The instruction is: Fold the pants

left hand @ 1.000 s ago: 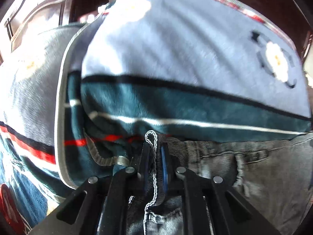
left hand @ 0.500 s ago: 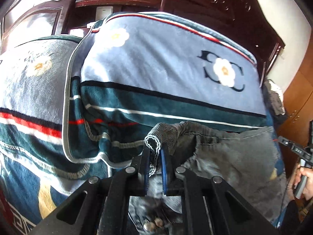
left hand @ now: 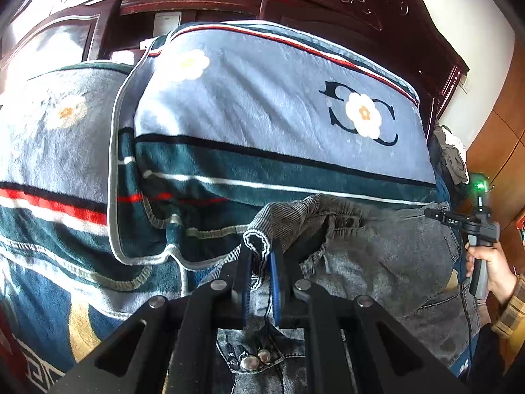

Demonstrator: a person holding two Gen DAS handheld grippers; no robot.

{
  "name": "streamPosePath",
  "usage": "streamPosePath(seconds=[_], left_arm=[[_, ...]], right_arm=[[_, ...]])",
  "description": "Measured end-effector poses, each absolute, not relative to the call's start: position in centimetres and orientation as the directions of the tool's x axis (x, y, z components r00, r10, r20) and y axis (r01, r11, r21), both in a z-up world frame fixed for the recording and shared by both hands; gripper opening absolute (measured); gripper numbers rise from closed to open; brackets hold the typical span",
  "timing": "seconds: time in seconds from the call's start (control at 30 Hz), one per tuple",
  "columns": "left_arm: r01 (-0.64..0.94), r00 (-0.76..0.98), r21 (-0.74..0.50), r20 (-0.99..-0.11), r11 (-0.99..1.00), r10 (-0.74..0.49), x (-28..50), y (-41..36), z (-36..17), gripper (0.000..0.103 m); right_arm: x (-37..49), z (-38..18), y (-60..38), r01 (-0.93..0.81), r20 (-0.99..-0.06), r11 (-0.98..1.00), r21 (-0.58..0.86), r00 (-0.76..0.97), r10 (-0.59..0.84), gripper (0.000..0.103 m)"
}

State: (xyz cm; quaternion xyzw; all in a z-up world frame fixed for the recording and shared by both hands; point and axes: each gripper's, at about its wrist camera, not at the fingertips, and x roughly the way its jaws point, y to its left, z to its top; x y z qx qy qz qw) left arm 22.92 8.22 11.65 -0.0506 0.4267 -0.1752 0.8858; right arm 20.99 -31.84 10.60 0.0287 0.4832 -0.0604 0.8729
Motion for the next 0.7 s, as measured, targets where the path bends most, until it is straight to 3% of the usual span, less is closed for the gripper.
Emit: streamPosePath(seconds=[0.17, 0.7], left_arm=[[0.276, 0.568, -0.250, -0.736, 0.928, -0.367, 22.3, 8.5, 11.6, 0.012], [0.292, 0.552, -0.314, -0.716, 0.903, -0.428, 11.7, 12.4, 14.0, 0.012]], right_arm=[[18.4, 11.4, -30.7, 0.076, -0.813, 0.997, -0.029, 0.578, -0.067, 0.010], [4.9, 16.4, -31.0, 0.036, -0.760, 0.987, 0.158, 0.643, 0.098, 0.010]])
